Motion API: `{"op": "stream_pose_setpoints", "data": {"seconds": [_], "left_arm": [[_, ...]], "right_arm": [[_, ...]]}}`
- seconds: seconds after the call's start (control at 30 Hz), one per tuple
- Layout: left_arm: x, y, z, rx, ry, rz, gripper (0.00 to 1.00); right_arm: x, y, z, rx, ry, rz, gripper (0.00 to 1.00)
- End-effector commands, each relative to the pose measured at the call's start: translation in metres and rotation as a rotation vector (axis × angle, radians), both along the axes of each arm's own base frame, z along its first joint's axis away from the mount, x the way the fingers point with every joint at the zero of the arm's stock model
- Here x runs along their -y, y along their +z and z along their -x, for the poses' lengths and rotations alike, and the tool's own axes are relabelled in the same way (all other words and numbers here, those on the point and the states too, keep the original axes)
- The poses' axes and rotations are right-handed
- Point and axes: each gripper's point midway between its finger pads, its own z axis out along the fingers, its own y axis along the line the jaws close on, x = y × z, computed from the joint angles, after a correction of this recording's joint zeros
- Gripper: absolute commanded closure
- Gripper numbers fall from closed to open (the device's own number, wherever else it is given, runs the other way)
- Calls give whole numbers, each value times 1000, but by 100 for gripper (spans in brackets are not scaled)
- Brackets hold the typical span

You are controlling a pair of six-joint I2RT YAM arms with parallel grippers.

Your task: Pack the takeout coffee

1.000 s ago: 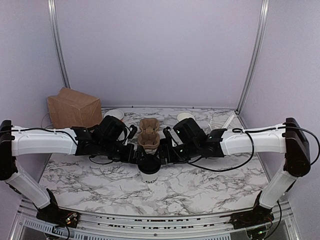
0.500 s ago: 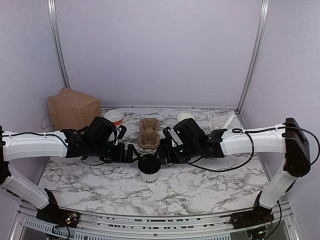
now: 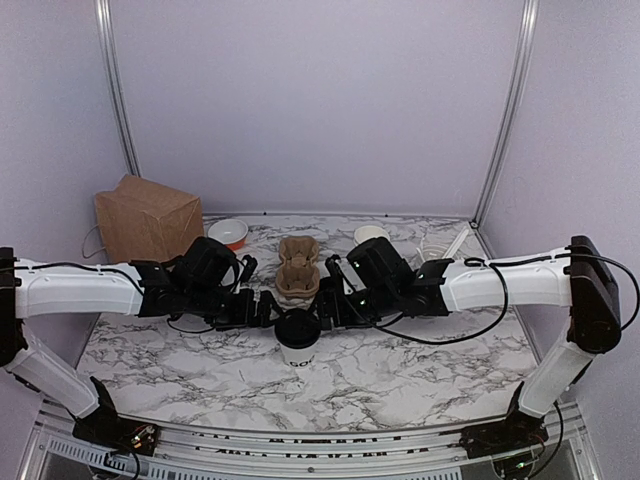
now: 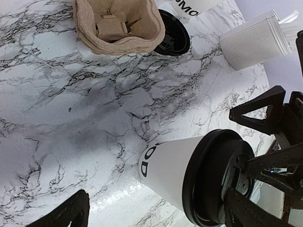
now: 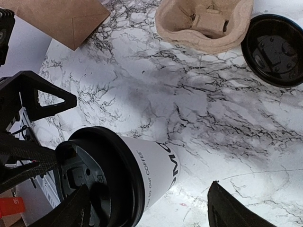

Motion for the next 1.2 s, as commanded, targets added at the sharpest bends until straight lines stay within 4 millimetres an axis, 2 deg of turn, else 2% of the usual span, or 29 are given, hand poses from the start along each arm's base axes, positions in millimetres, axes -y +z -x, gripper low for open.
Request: {"op": "stream_pose_setpoints", "data": {"seconds": [0.0,0.13,0.27,0.67,0.87,1.17], "left_arm": [[-7,7,-3,23,18,17,1],[-11,10,-5,29,32,25,1],[-15,1,-4,6,44,23,1],[-9,-20,3,-54,-1,2,1],[-15,-39,6,-88,-1,-53,1],[-35,-74,17,-137,0,-172,1]], "right_arm": [[3,-8,6,-12,6,27,18],[2,-9,6,-13,10,29,18],[2,-9,6,-14,12,28,18],[1,-8,7,-15,12,25,18],[1,-11,8,-20,13,27,18],[7,-16,11,-28,7,34,18]]}}
